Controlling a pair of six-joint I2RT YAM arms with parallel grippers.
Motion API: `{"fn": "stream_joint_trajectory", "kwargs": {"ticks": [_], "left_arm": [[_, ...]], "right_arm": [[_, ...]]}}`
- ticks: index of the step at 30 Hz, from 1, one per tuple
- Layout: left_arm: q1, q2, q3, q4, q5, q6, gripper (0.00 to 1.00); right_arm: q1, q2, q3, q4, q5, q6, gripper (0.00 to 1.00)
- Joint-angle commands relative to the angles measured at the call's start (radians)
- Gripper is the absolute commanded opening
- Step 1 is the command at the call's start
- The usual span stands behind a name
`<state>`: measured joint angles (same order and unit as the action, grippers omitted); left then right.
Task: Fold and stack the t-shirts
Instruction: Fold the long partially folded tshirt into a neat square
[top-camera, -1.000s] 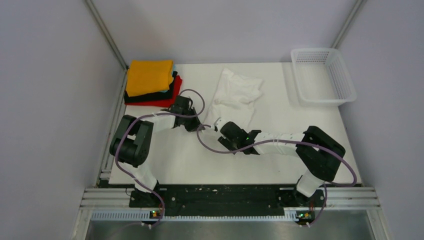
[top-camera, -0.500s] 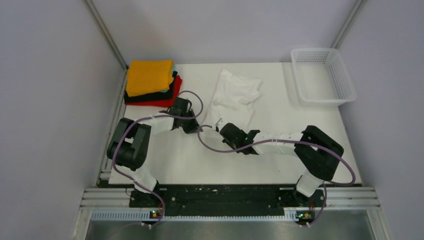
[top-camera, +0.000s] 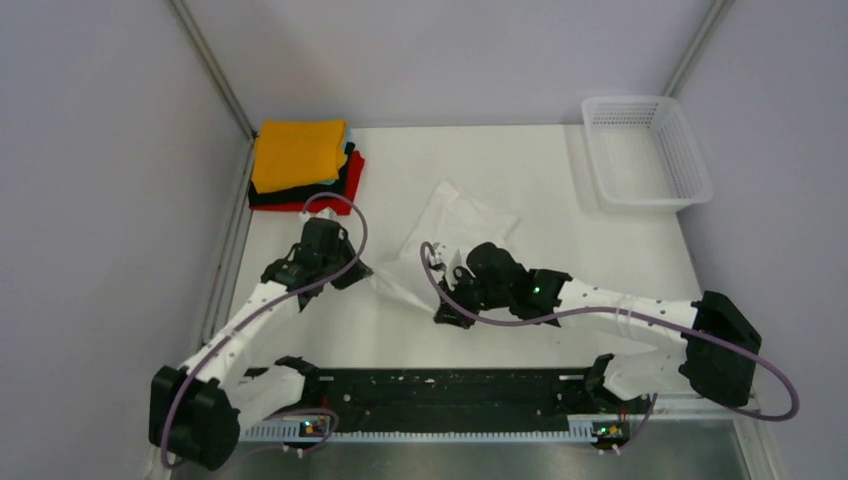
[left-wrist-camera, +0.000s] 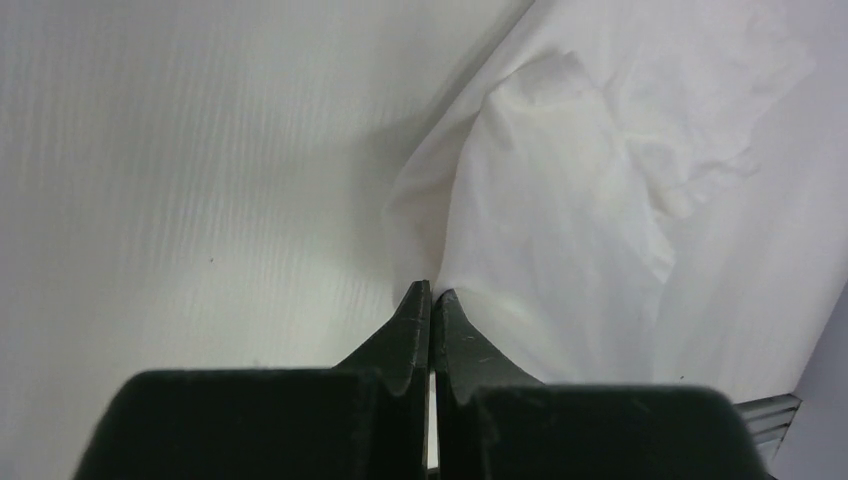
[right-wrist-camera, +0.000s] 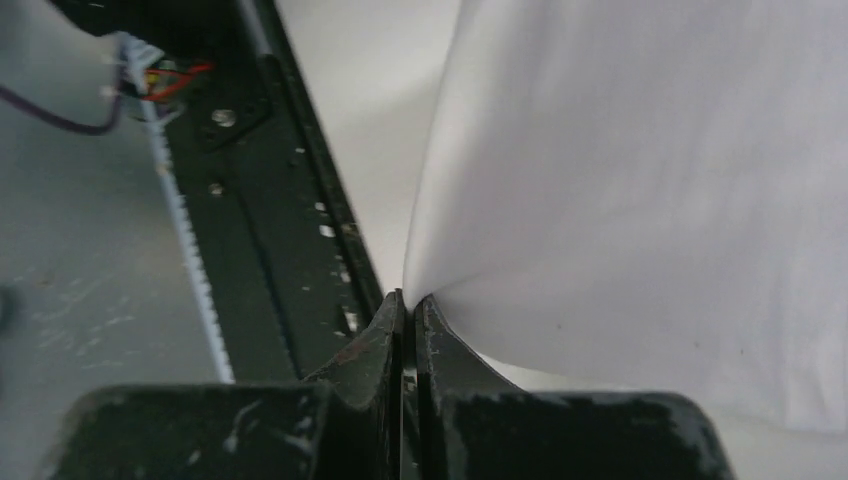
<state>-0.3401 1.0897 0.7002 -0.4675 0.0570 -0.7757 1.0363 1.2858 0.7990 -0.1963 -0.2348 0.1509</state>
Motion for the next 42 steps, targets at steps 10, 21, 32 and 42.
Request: {"fn": "stream_joint_trajectory", "kwargs": {"ticks": [10, 21, 32, 42], "left_arm": [[0.007, -0.444, 0.051, -0.268, -0.161, -0.02, 0.0], [0.008, -0.287, 0.124, -0.018, -0.021, 0.005, 0.0], [0.004, 0.09, 0.311, 0.17, 0.046, 0.048, 0.0], [0.0, 0.451, 0.498, 0.157, 0.044, 0.075, 0.0]], "right_arm": [[0.022, -0.129, -0.039, 0.345, -0.568, 0.231, 0.0], [-0.068, -0.28, -0.072, 0.092, -0.142, 0.216, 0.0], [-0.337, -0.368, -0.117, -0.032, 0.043, 0.204, 0.0], [-0.497, -0.247, -0.147, 0.021, 0.155, 0.208, 0.0]]}}
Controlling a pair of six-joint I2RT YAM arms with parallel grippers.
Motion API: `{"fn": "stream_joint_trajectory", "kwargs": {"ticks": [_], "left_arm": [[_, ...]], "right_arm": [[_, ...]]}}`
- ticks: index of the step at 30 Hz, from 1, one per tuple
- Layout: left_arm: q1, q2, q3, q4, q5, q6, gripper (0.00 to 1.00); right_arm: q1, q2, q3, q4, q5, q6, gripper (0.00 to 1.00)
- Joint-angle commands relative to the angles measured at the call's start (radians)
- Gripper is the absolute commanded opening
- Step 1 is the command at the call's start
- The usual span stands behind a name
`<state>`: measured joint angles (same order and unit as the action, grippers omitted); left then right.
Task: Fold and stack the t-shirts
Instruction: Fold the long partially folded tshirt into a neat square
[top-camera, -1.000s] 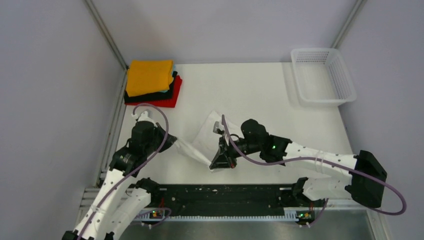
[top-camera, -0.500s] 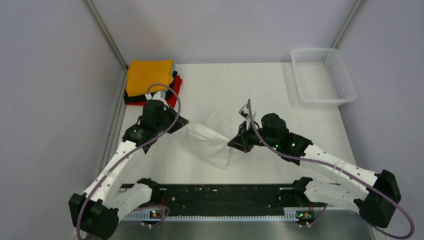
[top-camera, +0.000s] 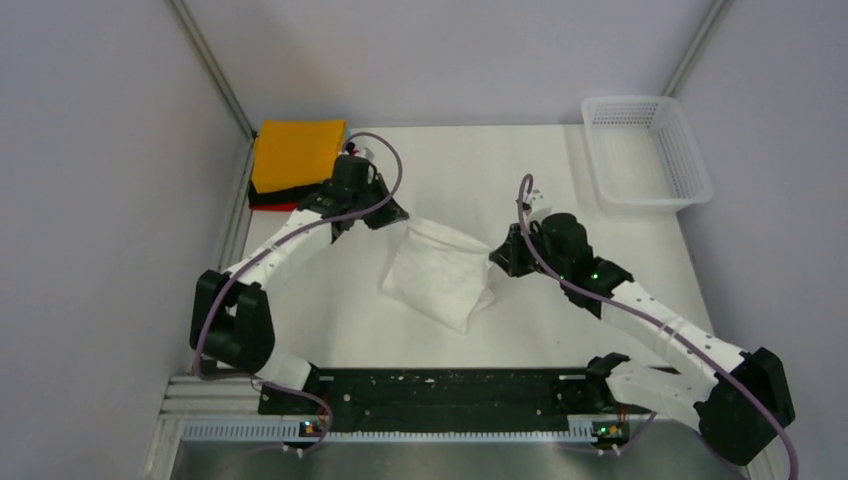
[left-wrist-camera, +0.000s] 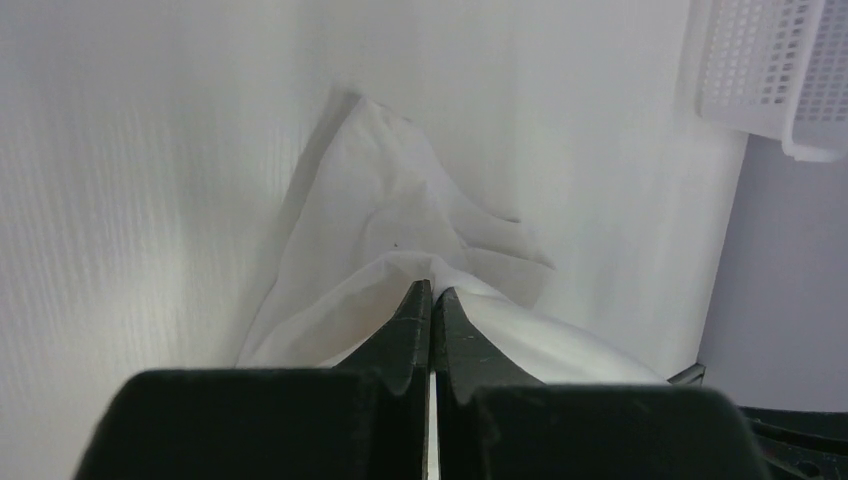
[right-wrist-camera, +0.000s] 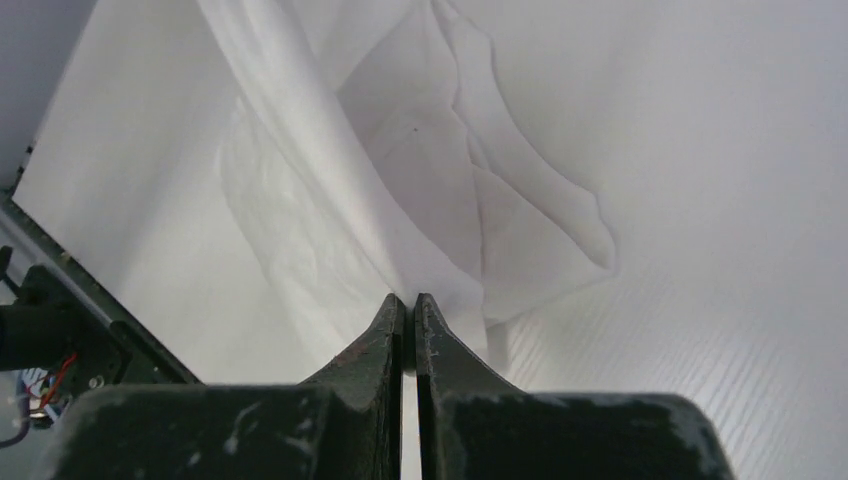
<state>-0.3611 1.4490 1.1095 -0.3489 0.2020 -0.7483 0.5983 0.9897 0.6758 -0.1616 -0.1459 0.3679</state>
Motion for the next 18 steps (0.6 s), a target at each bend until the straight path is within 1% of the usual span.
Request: {"fn": "stream_joint_trajectory", "kwargs": {"ticks": [1, 6, 10, 11, 12, 13, 14, 15, 16, 17, 18], "left_arm": [[0.021, 0.124, 0.109, 0.026, -0.106, 0.052, 0.0], [0.021, 0.267, 0.188, 0.012, -0.093, 0.063, 0.0], [0.021, 0.376, 0.257, -0.039, -0.093, 0.08, 0.0], [0.021, 0.401, 0.273, -0.049, -0.095, 0.082, 0.06], [0.021, 0.423, 0.287, -0.058, -0.094, 0.085, 0.18], [0.021, 0.443, 0.304, -0.064, -0.086, 0.088, 0.32], [0.022, 0.46, 0.323, -0.077, -0.08, 0.092, 0.52], [0.021, 0.473, 0.35, -0.096, -0.081, 0.095, 0.69], [0.021, 0.478, 0.376, -0.12, -0.085, 0.101, 0.91], [0.022, 0.475, 0.403, -0.14, -0.083, 0.108, 0.99], [0.02, 0.461, 0.412, -0.156, -0.086, 0.111, 0.99]], "right_arm": [[-0.072, 0.067, -0.024, -0.005, 0.054, -0.011, 0.0], [-0.093, 0.16, -0.019, 0.009, 0.097, -0.007, 0.0], [-0.098, 0.207, -0.012, -0.003, 0.141, -0.008, 0.01], [-0.098, 0.219, -0.012, -0.001, 0.172, -0.008, 0.06], [-0.101, 0.232, -0.007, 0.0, 0.191, -0.006, 0.12], [-0.103, 0.246, 0.004, -0.004, 0.21, 0.0, 0.22], [-0.105, 0.256, 0.023, -0.014, 0.233, 0.007, 0.34], [-0.104, 0.264, 0.042, -0.025, 0.254, 0.006, 0.5], [-0.104, 0.265, 0.063, -0.036, 0.264, 0.001, 0.64], [-0.104, 0.26, 0.081, -0.047, 0.264, -0.006, 0.72], [-0.104, 0.249, 0.096, -0.056, 0.253, -0.011, 0.76]]}}
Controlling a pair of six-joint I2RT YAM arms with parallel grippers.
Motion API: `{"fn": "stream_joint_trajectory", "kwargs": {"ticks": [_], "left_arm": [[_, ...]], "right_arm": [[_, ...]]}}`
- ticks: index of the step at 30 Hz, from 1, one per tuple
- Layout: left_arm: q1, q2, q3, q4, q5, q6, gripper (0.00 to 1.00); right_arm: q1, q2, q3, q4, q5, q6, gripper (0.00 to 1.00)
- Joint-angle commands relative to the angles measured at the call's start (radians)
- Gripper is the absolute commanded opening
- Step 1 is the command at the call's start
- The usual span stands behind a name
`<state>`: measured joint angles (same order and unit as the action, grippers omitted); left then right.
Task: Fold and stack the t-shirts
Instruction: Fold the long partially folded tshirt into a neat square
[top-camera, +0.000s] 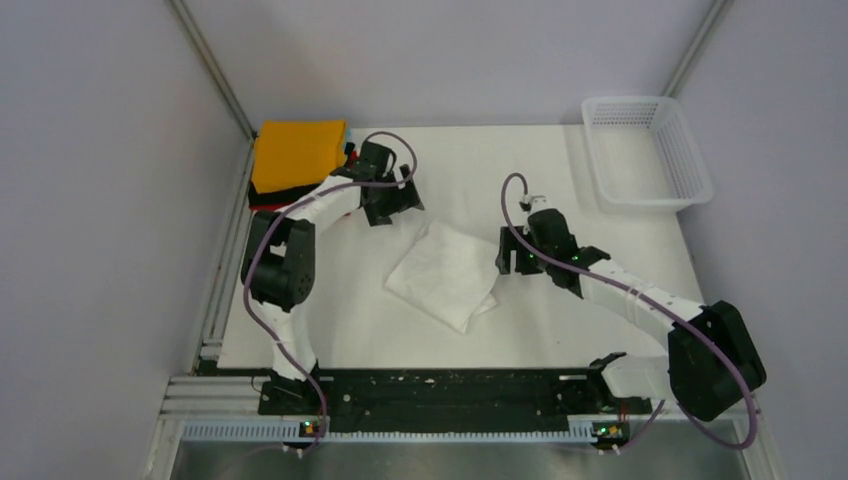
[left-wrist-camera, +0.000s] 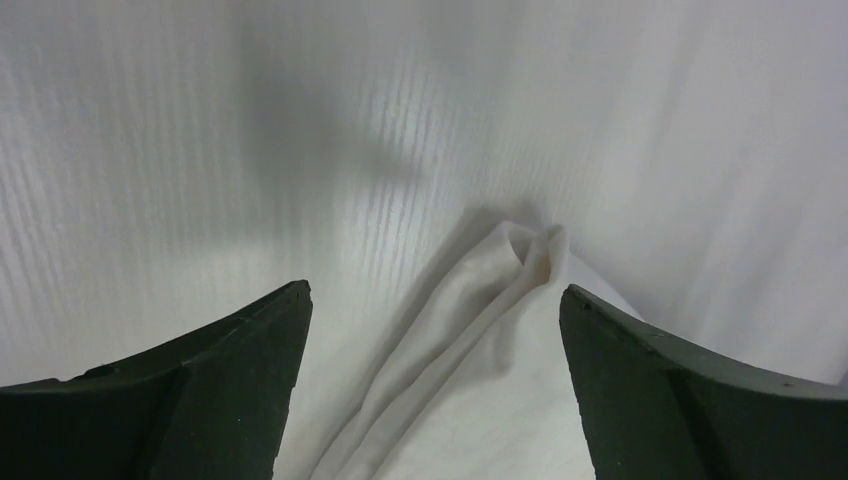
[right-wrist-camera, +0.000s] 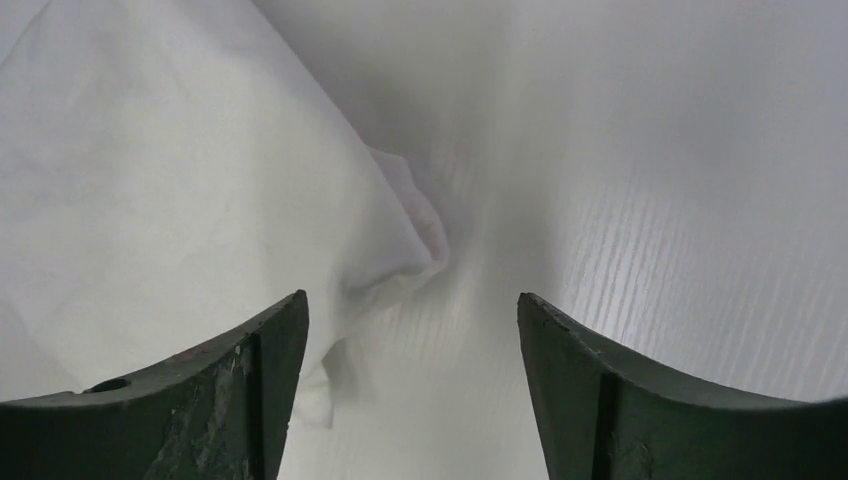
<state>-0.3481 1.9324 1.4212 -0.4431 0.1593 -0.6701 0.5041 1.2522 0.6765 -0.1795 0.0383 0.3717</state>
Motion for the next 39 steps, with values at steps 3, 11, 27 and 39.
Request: {"fn": "stream_joint_trajectory", "kwargs": {"ticks": [3, 11, 27, 39], "left_arm": [[-0.007, -0.112, 0.046, -0.049, -0.056, 0.035, 0.99], [-0.091, -0.331, -0.27, 0.174, 0.188, 0.002, 0.99], [-0.2, -0.249, -0.566, 0.326, 0.084, -0.156, 0.98], [-0.419, -0.397, -0.55, 0.273, -0.203, -0.343, 0.99]], "right_arm": [[-0.01, -0.088, 0.086, -0.012, -0.043, -0.012, 0.83], [-0.01, -0.196, -0.15, 0.465, -0.467, 0.226, 0.89], [-0.072, 0.332, 0.052, 0.404, -0.277, 0.029, 0.89], [-0.108, 0.527, 0.275, 0.345, -0.394, -0.081, 0.89]]}}
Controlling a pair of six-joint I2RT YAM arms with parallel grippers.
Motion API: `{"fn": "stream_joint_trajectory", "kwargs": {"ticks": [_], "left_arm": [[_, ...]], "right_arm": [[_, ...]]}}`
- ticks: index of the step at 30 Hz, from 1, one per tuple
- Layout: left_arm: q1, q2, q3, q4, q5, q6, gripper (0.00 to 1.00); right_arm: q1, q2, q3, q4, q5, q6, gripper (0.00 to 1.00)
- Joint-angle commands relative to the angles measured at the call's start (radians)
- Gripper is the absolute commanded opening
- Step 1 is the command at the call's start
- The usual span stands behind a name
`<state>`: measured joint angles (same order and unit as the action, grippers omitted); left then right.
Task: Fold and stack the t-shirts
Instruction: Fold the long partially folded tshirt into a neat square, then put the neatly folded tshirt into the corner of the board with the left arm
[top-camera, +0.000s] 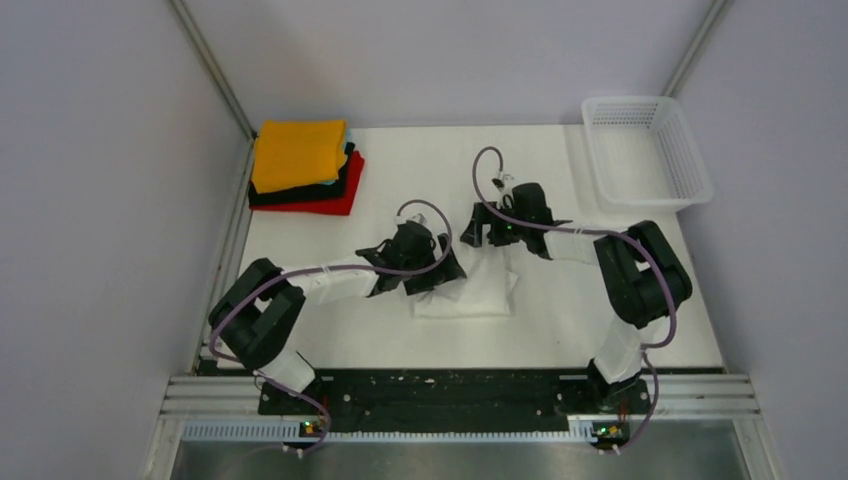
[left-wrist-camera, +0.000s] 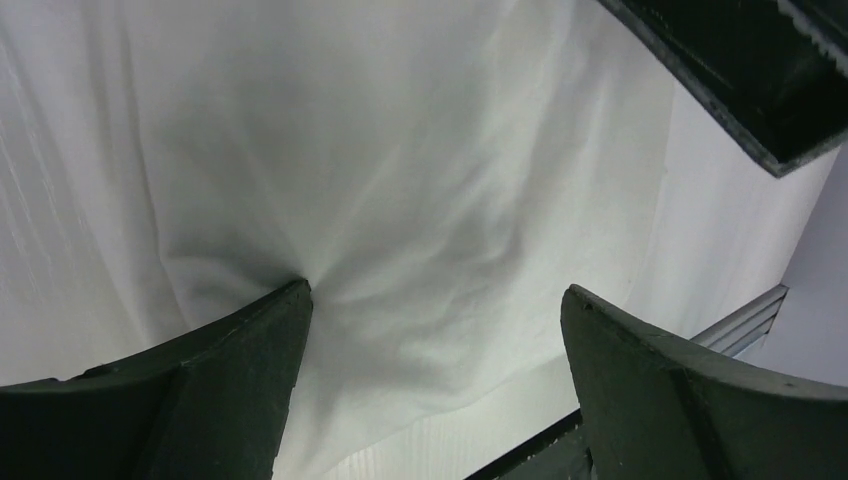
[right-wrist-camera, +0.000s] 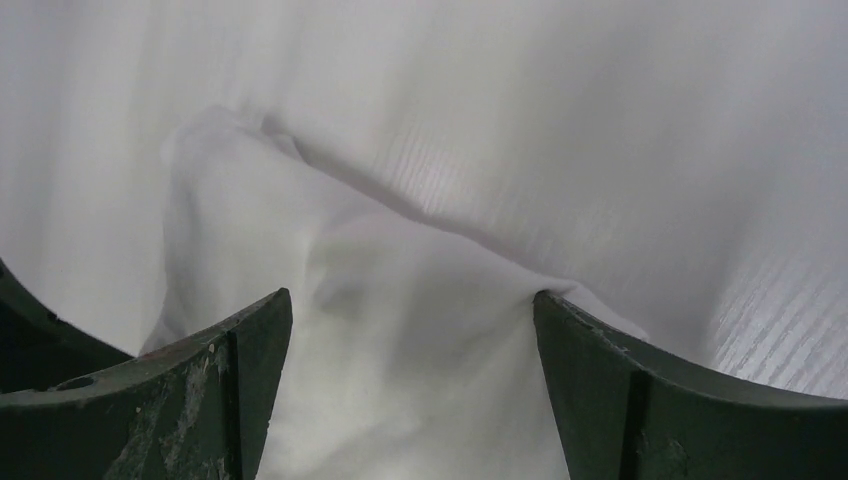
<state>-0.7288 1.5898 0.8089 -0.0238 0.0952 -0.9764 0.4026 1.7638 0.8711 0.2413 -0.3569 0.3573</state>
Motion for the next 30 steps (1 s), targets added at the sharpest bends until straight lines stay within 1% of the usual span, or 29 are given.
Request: {"fn": "stream_joint_trajectory", "kwargs": {"ticks": [1, 3, 5, 6, 8, 12, 14, 15, 18, 21, 26, 28, 30], "left_arm": [[-0.04, -0.077, 0.083, -0.185, -0.182, -0.023, 0.99], [-0.039, -0.122, 0.116, -0.267, -0.273, -0.005, 0.99], [-0.037, -0.162, 0.122, -0.31, -0.393, -0.004, 0.99], [-0.035, -0.177, 0.116, -0.315, -0.431, -0.003, 0.99], [-0.017, -0.19, 0.093, -0.294, -0.467, 0.019, 0.99], [0.075, -0.134, 0.083, -0.222, -0.347, 0.125, 0.99], [0.104, -0.091, 0.085, -0.188, -0.289, 0.156, 0.97], [0.112, -0.07, 0.089, -0.176, -0.263, 0.166, 0.97], [0.114, -0.006, 0.116, -0.161, -0.182, 0.208, 0.94], [0.112, 0.067, 0.13, -0.135, -0.111, 0.234, 0.88], [0.071, 0.145, 0.14, -0.14, -0.11, 0.222, 0.73], [0.044, 0.173, 0.16, -0.192, -0.201, 0.199, 0.61], [0.002, 0.217, 0.206, -0.288, -0.356, 0.163, 0.49]], "right_arm": [[-0.006, -0.023, 0.093, -0.101, 0.022, -0.073, 0.9], [-0.005, -0.104, 0.104, -0.149, 0.094, -0.073, 0.92], [-0.006, -0.204, 0.093, -0.188, 0.19, -0.049, 0.94], [-0.006, -0.255, 0.079, -0.204, 0.254, -0.033, 0.96], [-0.007, -0.365, 0.026, -0.223, 0.326, 0.004, 0.99], [-0.008, -0.585, -0.129, -0.236, 0.443, 0.077, 0.99], [-0.009, -0.694, -0.21, -0.234, 0.489, 0.098, 0.99], [-0.009, -0.748, -0.251, -0.238, 0.51, 0.1, 0.99], [-0.01, -0.873, -0.288, -0.331, 0.561, 0.085, 0.99], [-0.009, -0.957, -0.298, -0.396, 0.594, 0.083, 0.99], [-0.01, -0.995, -0.298, -0.469, 0.652, 0.083, 0.99], [-0.009, -0.989, -0.293, -0.482, 0.67, 0.083, 0.99], [-0.009, -0.981, -0.292, -0.484, 0.676, 0.078, 0.99]]}}
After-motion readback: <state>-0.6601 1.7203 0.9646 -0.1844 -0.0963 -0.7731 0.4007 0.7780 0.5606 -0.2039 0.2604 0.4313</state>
